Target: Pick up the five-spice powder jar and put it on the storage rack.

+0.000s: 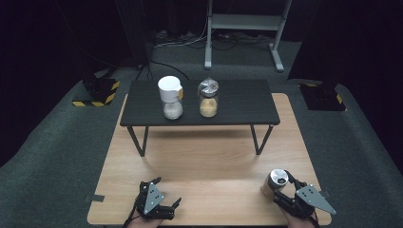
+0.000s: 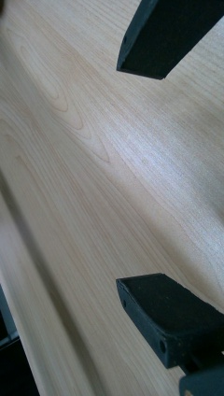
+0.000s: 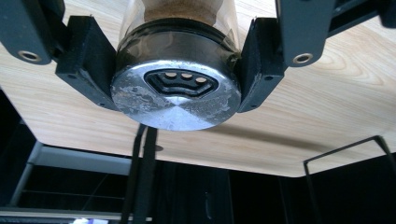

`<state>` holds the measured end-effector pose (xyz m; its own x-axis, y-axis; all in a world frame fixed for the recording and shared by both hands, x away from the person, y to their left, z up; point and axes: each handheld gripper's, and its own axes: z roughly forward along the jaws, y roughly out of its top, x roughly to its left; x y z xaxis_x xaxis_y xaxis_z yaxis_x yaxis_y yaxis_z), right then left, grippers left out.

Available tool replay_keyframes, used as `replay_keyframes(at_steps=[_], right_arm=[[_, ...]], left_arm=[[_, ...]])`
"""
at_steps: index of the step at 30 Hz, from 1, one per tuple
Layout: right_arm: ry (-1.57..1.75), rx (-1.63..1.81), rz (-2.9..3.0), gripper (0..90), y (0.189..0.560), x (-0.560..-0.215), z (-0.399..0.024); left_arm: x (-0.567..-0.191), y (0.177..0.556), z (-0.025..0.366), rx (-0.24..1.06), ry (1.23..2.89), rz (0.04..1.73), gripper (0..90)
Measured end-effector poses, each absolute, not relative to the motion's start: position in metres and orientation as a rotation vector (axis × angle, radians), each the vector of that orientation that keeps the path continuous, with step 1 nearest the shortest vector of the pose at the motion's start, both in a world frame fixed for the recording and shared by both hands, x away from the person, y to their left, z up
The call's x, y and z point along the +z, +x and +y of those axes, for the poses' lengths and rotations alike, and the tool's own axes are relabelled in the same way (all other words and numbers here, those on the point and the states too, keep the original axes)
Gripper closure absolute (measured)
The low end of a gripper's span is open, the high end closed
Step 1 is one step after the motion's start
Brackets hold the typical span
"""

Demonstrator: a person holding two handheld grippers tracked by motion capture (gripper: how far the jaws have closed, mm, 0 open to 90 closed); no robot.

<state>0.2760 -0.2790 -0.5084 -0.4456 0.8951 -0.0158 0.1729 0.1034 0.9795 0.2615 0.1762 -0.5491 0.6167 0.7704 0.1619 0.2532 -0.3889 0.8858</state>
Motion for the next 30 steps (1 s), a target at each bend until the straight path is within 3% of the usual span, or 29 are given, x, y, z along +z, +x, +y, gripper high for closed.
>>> replay_keyframes(at_steps=[30], right_arm=[[0.931, 1.502, 1.798, 34.4, 0.294, -0.487, -0.223]], left_arm=[[-0.549, 0.261, 0.177, 0.712, 1.933, 0.805, 0.6]])
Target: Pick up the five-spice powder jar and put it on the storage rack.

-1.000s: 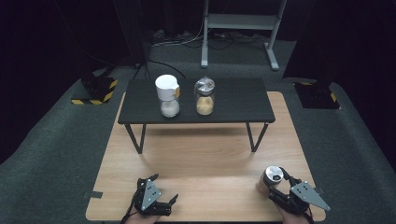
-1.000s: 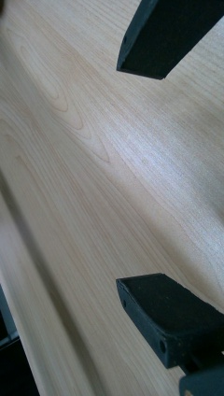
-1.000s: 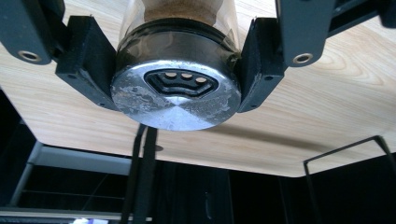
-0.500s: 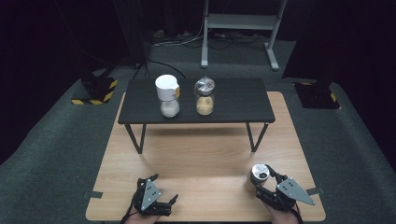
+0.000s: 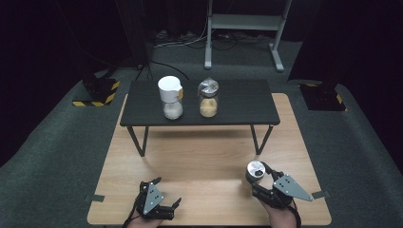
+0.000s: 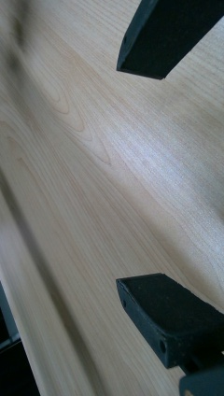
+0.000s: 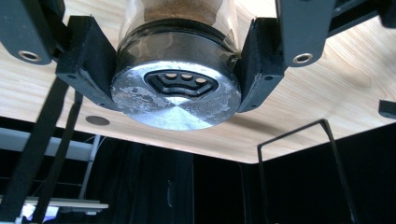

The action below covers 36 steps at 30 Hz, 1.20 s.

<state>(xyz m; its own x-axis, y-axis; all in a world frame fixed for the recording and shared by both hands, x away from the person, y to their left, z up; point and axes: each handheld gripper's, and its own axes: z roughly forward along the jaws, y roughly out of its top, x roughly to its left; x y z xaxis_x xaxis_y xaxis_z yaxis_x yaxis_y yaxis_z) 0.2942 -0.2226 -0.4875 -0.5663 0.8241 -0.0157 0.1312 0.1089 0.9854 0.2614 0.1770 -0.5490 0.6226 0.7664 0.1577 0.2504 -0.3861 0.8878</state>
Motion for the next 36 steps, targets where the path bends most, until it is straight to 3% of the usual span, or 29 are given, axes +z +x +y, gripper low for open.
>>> replay_keyframes(at_steps=[36], right_arm=[[0.858, 1.550, 1.783, 34.5, 0.311, -0.446, -0.204]], left_arm=[[-0.549, 0.262, 0.178, 0.697, 1.933, 0.797, 0.5]])
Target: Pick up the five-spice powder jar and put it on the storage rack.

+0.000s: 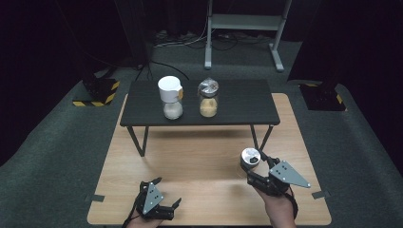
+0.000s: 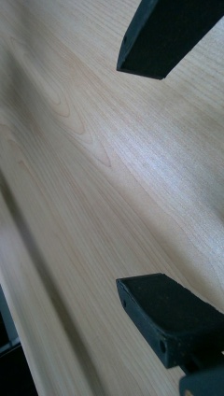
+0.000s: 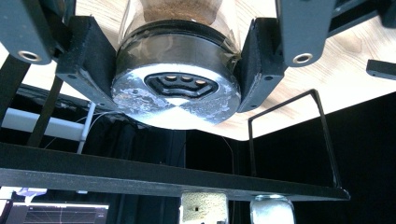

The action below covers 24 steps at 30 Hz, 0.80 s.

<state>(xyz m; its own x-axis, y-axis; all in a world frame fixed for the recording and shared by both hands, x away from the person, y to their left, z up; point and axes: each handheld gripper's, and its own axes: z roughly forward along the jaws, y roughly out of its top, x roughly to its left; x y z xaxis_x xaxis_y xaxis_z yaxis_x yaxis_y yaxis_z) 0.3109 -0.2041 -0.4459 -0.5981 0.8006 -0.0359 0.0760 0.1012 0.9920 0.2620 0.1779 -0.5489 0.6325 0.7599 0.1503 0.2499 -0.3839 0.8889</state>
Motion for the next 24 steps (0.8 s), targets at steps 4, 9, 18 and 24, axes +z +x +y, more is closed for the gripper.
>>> replay_keyframes(at_steps=[4, 9, 18, 24], right_arm=[[0.856, 1.554, 1.774, 34.5, 0.312, -0.442, -0.203], [0.851, 1.549, 1.769, 34.5, 0.313, -0.437, -0.202], [0.861, 1.534, 1.748, 34.5, 0.314, -0.432, -0.205], [0.864, 1.527, 1.740, 34.5, 0.312, -0.428, -0.209]], left_arm=[[-0.549, 0.262, 0.178, 0.700, 1.933, 0.797, 0.5], [-0.549, 0.262, 0.178, 0.700, 1.927, 0.800, 0.5], [-0.549, 0.260, 0.180, 0.707, 1.904, 0.813, 0.5], [-0.549, 0.261, 0.180, 0.706, 1.912, 0.824, 0.5]])
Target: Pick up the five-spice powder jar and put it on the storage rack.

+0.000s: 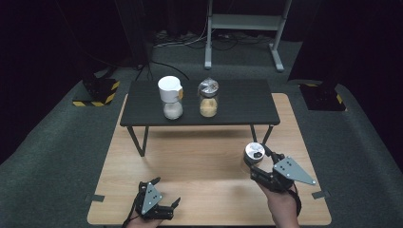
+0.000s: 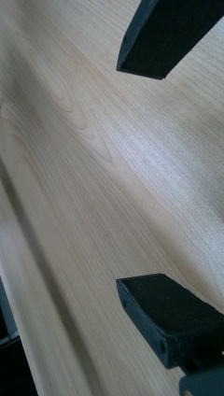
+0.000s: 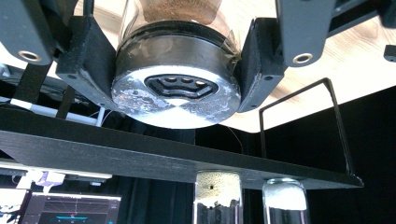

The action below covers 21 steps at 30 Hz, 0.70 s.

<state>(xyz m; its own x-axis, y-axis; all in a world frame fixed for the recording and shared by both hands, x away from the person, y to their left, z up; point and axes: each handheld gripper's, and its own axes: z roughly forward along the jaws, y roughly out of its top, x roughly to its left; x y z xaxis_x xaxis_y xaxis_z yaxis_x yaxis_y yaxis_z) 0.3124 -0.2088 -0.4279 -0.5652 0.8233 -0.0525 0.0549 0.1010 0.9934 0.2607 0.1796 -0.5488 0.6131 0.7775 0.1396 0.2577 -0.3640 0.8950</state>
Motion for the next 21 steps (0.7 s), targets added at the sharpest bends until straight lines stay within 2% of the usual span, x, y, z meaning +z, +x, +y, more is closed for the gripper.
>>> replay_keyframes(at_steps=[21], right_arm=[[0.798, 1.543, 1.716, 34.5, 0.304, -0.390, -0.204]], left_arm=[[-0.549, 0.262, 0.177, 0.701, 1.938, 0.817, 0.5]])
